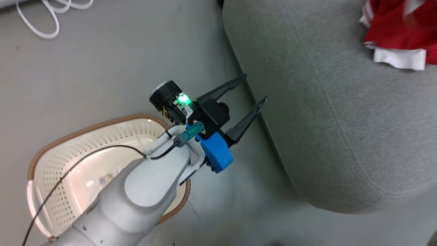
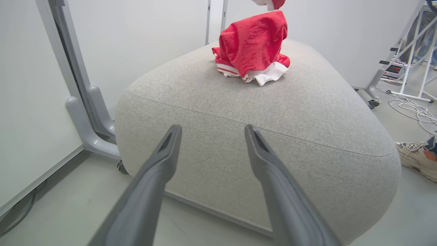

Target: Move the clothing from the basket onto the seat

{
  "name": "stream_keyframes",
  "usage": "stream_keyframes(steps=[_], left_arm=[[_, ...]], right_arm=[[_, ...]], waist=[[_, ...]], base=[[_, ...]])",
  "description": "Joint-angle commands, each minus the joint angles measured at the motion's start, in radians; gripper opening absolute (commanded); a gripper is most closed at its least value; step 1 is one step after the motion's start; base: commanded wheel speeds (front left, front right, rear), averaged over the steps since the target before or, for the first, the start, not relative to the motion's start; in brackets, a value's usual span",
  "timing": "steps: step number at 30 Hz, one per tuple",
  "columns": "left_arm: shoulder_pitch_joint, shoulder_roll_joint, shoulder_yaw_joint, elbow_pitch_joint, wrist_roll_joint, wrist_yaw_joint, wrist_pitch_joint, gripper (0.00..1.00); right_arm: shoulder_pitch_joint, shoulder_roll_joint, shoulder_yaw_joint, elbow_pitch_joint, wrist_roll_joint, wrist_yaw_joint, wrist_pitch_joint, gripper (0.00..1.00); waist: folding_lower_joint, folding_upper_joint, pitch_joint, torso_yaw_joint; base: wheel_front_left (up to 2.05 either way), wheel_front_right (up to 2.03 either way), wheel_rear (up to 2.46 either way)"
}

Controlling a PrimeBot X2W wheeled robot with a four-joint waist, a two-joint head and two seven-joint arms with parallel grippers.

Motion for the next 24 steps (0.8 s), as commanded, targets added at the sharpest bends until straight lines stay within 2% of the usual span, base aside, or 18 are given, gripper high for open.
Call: stream_keyframes(steps=[1,7,13,18,24], left_arm=[[-0.027,0.013,0.001,-0.009,0.009,0.005,0.003,1.0],[-0.082,0.039,0.005,-0.04,0.027,0.009,0.016,1.0],[-0.105,0.055,0.0,-0.062,0.035,0.013,0.028,1.0],[-0.117,0.064,-0.006,-0.078,0.041,0.016,0.04,1.0],[-0.121,0.073,-0.012,-0.087,0.038,0.018,0.042,1.0]], right_arm=[[-0.046,-0.029,-0.043,-0.006,0.007,-0.001,0.0,0.0],[-0.132,-0.147,-0.178,0.055,0.033,-0.001,0.0,0.0],[-0.158,-0.2,-0.229,0.18,0.047,-0.001,0.0,0.0],[-0.164,-0.205,-0.218,0.308,0.031,-0.001,0.0,0.0],[-0.157,-0.182,-0.2,0.42,0.02,-0.001,0.0,0.0]], waist=[[-0.0001,-0.0001,0.078,0.027],[-0.0001,-0.0001,0.178,0.043],[-0.0001,-0.0001,0.234,0.053],[-0.0001,-0.0001,0.27,0.062],[-0.0001,-0.0001,0.288,0.073]], base=[[0.0,0.0,0.0],[0.0,0.0,0.0],[0.0,0.0,0.0],[0.0,0.0,0.0],[0.0,0.0,0.0]])
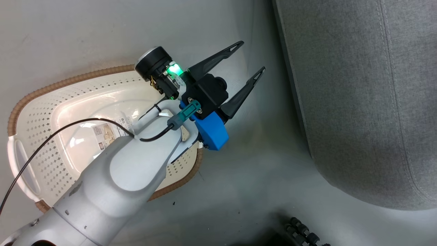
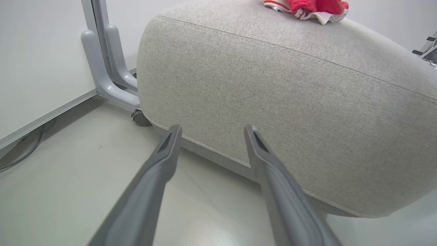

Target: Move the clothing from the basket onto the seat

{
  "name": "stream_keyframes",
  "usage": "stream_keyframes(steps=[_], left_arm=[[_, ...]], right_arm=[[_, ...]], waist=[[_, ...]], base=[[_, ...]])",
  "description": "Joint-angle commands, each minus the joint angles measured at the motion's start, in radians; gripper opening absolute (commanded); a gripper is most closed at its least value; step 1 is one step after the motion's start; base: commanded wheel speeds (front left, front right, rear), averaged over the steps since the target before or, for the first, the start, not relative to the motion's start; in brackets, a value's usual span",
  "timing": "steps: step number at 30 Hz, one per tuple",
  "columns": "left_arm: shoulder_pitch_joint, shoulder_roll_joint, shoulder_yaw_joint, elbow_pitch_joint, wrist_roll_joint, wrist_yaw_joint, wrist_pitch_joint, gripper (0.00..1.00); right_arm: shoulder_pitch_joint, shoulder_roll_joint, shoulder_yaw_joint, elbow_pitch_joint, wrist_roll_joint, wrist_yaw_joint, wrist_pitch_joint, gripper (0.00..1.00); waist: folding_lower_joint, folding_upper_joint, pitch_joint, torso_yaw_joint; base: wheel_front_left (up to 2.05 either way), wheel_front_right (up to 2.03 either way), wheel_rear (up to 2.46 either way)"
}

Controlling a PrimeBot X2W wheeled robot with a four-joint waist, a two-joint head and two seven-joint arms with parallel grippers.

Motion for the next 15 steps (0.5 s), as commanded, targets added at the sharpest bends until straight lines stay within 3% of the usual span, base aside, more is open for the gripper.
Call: stream_keyframes(steps=[1,8,9,10,11,15], left_arm=[[-0.01,0.007,-0.001,-0.004,0.002,0.002,0.0,1.0],[-0.011,0.013,0.0,-0.005,-0.008,0.009,-0.004,1.0],[-0.009,0.012,-0.001,-0.004,-0.01,0.011,-0.006,1.0],[-0.005,0.011,-0.001,-0.002,-0.012,0.013,-0.009,1.0],[-0.001,0.008,-0.001,-0.001,-0.013,0.015,-0.011,1.0],[0.018,-0.006,-0.004,0.009,-0.022,0.018,-0.026,1.0]], right_arm=[[-0.005,0.006,0.003,0.013,-0.002,-0.001,0.0,0.0],[0.003,0.016,-0.004,0.057,-0.021,-0.001,0.0,0.0],[0.009,0.017,-0.004,0.049,-0.023,-0.001,0.0,0.4],[0.019,0.02,-0.005,0.042,-0.027,-0.001,0.0,0.88],[0.03,0.025,-0.004,0.035,-0.032,-0.001,0.0,1.0],[0.083,0.033,0.002,0.002,-0.045,-0.001,0.0,1.0]], waist=[[-0.0002,0.0,0.001,0.002],[-0.0002,0.0,-0.011,0.006],[-0.0002,0.0,-0.016,0.006],[-0.0002,0.0,-0.024,0.005],[-0.0002,0.0,-0.032,0.006],[-0.0002,0.0,-0.076,0.011]], base=[[0.0,0.0,0.0],[0.0,0.0,0.0],[0.0,0.0,0.0],[0.0,0.0,0.0],[0.0,0.0,0.0],[0.0,0.0,0.0]])
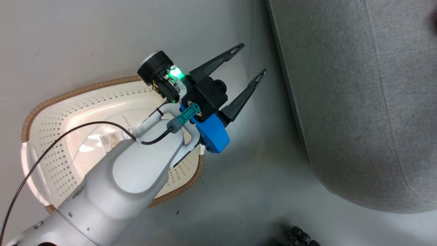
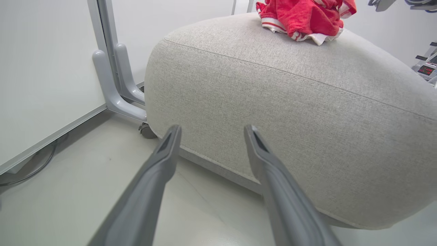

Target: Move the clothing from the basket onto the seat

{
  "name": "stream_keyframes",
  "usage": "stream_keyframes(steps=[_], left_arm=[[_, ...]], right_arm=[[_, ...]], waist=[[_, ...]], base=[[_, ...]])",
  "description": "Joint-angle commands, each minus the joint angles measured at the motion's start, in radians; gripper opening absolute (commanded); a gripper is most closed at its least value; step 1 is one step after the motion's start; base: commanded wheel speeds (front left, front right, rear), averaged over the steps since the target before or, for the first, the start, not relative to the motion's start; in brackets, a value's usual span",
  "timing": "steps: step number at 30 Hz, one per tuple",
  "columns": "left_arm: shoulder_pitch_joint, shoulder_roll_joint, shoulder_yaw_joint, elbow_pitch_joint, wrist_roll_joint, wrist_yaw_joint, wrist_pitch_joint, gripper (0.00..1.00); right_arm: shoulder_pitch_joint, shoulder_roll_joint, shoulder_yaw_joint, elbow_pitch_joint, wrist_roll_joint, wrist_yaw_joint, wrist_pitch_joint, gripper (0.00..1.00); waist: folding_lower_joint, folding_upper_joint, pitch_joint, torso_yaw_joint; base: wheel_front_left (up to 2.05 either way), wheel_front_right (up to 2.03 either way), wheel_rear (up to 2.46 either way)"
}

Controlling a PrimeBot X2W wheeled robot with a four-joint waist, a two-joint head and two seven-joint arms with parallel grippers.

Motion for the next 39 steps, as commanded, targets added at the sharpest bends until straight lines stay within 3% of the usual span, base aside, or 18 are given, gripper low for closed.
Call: stream_keyframes(steps=[1,14,29,39], left_arm=[[0.014,-0.001,0.001,0.004,-0.004,0.004,-0.008,1.0],[0.127,-0.022,0.08,0.019,-0.065,0.043,-0.039,1.0],[0.407,-0.006,0.405,-0.139,-0.048,0.103,-0.039,1.0],[0.611,-0.041,0.602,-0.181,-0.001,0.086,-0.039,1.0]], right_arm=[[0.024,0.004,0.006,-0.012,-0.01,-0.001,0.0,1.0],[0.282,0.026,0.087,-0.182,-0.014,-0.001,0.0,1.0],[0.507,0.13,0.275,-0.406,-0.035,-0.001,0.0,1.0],[0.611,0.199,0.411,-0.425,-0.003,-0.001,0.0,1.0]], waist=[[-0.0001,0.0,-0.029,0.007],[-0.0001,0.0,-0.25,0.058],[-0.0001,0.0,-0.498,0.166],[-0.0001,0.0,-0.619,0.236]], base=[[0.0,0.0,0.0],[0.0,0.0,0.0],[0.0,0.0,0.0],[0.0,0.0,0.0]])
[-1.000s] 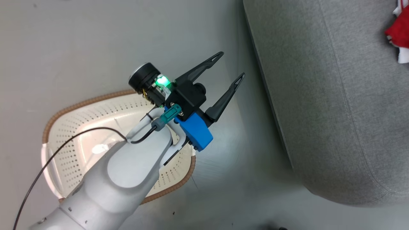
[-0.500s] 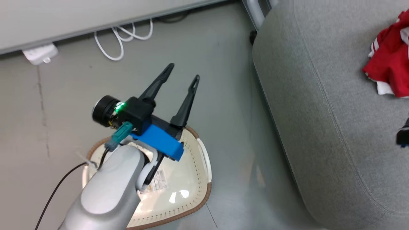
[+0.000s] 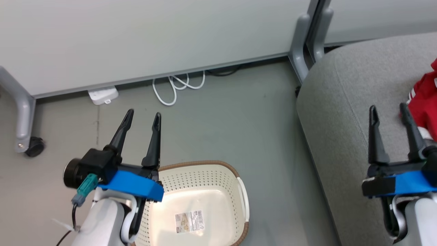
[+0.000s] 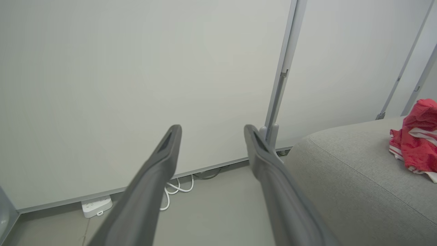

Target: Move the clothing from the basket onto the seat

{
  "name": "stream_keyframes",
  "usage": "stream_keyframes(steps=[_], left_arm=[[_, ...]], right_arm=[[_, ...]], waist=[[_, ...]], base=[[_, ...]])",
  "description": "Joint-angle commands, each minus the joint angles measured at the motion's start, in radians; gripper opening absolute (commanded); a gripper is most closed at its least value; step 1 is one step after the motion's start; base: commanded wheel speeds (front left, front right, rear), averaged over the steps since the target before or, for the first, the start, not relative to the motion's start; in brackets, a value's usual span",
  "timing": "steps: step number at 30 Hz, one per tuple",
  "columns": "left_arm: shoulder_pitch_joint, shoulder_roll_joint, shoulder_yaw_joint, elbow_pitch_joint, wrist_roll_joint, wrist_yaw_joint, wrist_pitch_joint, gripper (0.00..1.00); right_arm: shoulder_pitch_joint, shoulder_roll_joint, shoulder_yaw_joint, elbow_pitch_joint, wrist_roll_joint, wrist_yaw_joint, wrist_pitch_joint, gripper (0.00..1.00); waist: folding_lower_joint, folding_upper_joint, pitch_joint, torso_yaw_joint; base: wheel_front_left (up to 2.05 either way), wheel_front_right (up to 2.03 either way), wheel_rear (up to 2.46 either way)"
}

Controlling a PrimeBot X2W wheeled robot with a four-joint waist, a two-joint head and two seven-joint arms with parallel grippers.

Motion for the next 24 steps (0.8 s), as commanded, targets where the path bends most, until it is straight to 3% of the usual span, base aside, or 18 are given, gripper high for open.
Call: stream_keyframes(steps=[1,10,24], left_arm=[[0.034,-0.006,0.025,-0.011,0.01,-0.003,-0.003,1.0],[0.195,-0.052,0.165,-0.075,0.074,-0.041,-0.003,1.0],[0.309,-0.078,0.23,-0.08,0.108,-0.089,-0.003,1.0]], right_arm=[[0.029,0.011,0.013,-0.003,0.011,-0.001,0.0,1.0],[0.149,0.06,0.046,-0.009,0.033,-0.001,0.0,1.0],[0.271,0.098,0.031,-0.009,0.039,-0.001,0.0,1.0]], waist=[[0.0003,-0.0001,-0.038,0.033],[0.0003,-0.0001,-0.105,0.075],[0.0003,-0.0001,-0.165,0.103]], base=[[0.0,0.0,0.0],[0.0,0.0,0.0],[0.0,0.0,0.0]])
